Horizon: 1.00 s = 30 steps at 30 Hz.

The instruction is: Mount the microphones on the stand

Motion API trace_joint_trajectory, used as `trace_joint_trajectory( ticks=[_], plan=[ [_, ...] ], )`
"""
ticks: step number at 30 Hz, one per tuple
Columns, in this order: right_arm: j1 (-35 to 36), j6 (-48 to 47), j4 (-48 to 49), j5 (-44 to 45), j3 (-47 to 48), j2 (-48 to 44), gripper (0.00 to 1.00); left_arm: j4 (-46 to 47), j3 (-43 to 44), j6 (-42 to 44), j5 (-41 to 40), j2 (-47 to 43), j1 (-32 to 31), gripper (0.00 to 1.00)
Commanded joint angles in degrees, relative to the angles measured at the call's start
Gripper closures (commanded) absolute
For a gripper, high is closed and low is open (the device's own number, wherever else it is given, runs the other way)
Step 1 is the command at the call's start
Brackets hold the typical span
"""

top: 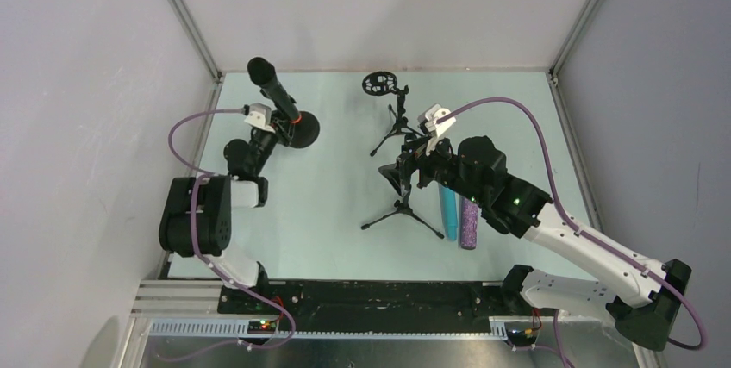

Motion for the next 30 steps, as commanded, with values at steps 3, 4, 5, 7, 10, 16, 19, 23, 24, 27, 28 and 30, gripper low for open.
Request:
trace_joint_trajectory(
  ticks=[3,4,5,7,10,16,19,23,24,27,28,30],
  plan=[
    [0.7,0.5,2.8,-0.5,0.1,-0.6,0.0,-0.3,-2.3,-1.1,-5.8,-9.7,0.2,1.0],
    [0.8,0.6,3.0,-0.5,0.2,-0.5,0.0,-1.9,-2.5,-1.7,-6.1,-10.5,0.2,1.0],
    [0.9,0.6,3.0,-0.5,0.2,-0.4,0.0,-5.0,-2.6,-2.0,-6.7,-12.2,0.2,1.0],
    [1.0,0.6,3.2,-0.6,0.2,-0.2,0.0,-9.1,-3.2,-2.9,-7.7,-14.8,0.2,1.0],
    [1.2,0.8,3.6,-0.8,0.2,0.1,0.0,-16.9,-3.7,-3.2,-8.6,-18.8,-0.1,1.0],
    [1.6,0.9,4.0,-1.2,0.2,0.8,0.0,-33.2,-2.0,-2.2,-12.4,-23.6,-1.0,1.0],
    [1.7,1.1,4.1,-1.4,0.2,1.1,0.0,-34.4,-2.5,-2.2,-13.4,-23.7,-1.2,1.0],
    [1.8,1.1,4.4,-1.4,0.2,1.1,0.0,-34.6,-2.5,-2.0,-13.8,-23.9,-1.1,1.0],
    [1.8,1.0,4.4,-1.4,0.2,1.1,0.0,-34.7,-2.5,-2.0,-13.7,-23.9,-1.2,1.0],
    [1.9,1.0,4.5,-1.4,0.2,0.7,0.0,-34.8,-2.4,-2.0,-13.6,-24.0,-2.6,1.0],
    [2.0,1.0,4.5,-1.4,0.2,0.6,0.0,-34.8,-2.4,-1.9,-13.3,-24.1,-3.2,1.0],
    [2.1,0.9,4.8,-1.4,0.2,0.4,0.0,-35.1,-2.4,-1.5,-12.9,-24.7,-4.0,1.0]
  ],
)
